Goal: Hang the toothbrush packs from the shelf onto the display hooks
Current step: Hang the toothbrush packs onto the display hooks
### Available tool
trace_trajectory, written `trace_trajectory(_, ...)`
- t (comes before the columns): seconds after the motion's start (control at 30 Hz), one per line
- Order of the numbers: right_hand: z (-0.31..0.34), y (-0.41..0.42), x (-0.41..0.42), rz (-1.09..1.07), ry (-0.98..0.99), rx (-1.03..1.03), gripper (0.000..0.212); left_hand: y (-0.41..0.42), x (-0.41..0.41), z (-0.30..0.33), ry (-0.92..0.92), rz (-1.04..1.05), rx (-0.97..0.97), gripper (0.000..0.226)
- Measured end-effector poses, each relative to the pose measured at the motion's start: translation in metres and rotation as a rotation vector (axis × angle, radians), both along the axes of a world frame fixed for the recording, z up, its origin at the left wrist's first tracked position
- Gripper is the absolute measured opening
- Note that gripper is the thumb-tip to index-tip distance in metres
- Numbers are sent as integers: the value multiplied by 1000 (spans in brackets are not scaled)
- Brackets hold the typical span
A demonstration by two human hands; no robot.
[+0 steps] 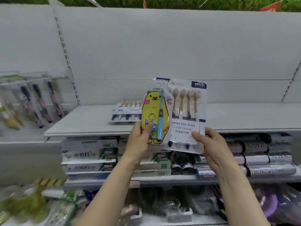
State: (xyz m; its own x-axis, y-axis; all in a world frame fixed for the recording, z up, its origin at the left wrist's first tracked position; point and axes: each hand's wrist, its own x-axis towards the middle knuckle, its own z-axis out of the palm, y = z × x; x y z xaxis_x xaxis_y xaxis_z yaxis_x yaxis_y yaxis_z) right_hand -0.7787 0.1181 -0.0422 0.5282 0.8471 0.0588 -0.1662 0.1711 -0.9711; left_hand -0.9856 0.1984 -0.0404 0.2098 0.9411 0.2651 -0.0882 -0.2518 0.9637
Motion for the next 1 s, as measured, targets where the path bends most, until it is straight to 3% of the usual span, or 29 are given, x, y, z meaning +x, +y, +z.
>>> trace_trajectory(0.2,-17,6,-135,44,61,90,29,-24,-162,-5,-171,209,-58,17)
trace_trajectory(0.57,-45,0,-512,397,59,116,33,-140,-551,-37,-270,591,-41,13)
trace_trajectory(0.87,-47,23,-712,528,0,171,13,-165,-730,-56,-323,740,-30,16)
trace_trajectory(1.0,-50,57,-791,595,22,189,26,-146,-800,-63,-342,802,-30,17)
